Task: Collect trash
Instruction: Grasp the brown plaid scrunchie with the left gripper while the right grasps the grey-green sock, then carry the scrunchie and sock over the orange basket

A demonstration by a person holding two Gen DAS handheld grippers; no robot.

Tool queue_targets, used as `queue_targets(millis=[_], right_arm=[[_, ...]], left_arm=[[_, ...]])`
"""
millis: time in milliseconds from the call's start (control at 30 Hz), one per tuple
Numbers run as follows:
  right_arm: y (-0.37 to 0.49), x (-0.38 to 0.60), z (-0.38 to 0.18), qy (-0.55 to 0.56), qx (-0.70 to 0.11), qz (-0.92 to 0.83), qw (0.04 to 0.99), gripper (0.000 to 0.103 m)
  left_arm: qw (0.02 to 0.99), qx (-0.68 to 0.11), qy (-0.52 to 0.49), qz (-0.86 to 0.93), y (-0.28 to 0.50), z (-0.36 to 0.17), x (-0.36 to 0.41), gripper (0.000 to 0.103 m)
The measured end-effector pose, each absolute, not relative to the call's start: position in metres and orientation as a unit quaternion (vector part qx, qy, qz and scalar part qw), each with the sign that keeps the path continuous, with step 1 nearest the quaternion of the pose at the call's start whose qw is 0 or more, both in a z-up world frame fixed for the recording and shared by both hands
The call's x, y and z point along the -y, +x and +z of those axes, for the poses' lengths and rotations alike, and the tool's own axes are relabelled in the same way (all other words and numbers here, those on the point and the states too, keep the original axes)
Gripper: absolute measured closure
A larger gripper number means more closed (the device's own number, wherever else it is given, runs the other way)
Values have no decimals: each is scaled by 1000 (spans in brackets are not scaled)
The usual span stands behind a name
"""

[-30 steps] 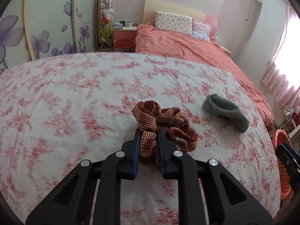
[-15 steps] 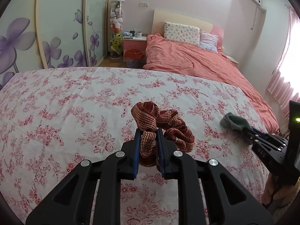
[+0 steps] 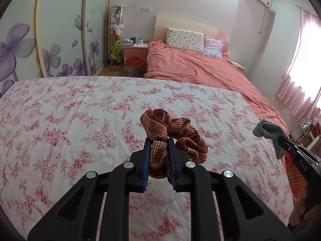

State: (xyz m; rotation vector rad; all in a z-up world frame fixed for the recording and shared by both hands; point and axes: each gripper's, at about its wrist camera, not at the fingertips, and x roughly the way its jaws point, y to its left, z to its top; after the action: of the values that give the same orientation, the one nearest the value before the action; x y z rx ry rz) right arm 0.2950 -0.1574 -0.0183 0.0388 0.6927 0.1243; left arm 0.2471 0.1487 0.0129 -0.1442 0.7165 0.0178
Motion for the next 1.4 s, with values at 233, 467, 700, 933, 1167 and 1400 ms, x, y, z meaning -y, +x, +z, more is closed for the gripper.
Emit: queue_targets(millis=[233,467,700,933,1167,1400], right_arm=[[249,173,2,32,-321,51,945,97],[196,190,28,43,-280,31,959,97],[153,215,49,58,-242,6,969,97],[122,249,58,75,-217,-28,973,97],[107,297,56,105,-207,-68,970,97],[101,341,48,131,-200,-103,966,97]], left_arm=[[940,-336,-57,-11,216,32,-129,86],[945,-319,-50,-41,189,46,-112,86],[948,-306,-37,-81,166,56,-85,86],[946,-298,-22,-127,153,63,-43,86],[938,-300,-13,-173,153,60,7,86],[926,-307,-10,-220,154,54,61,86]])
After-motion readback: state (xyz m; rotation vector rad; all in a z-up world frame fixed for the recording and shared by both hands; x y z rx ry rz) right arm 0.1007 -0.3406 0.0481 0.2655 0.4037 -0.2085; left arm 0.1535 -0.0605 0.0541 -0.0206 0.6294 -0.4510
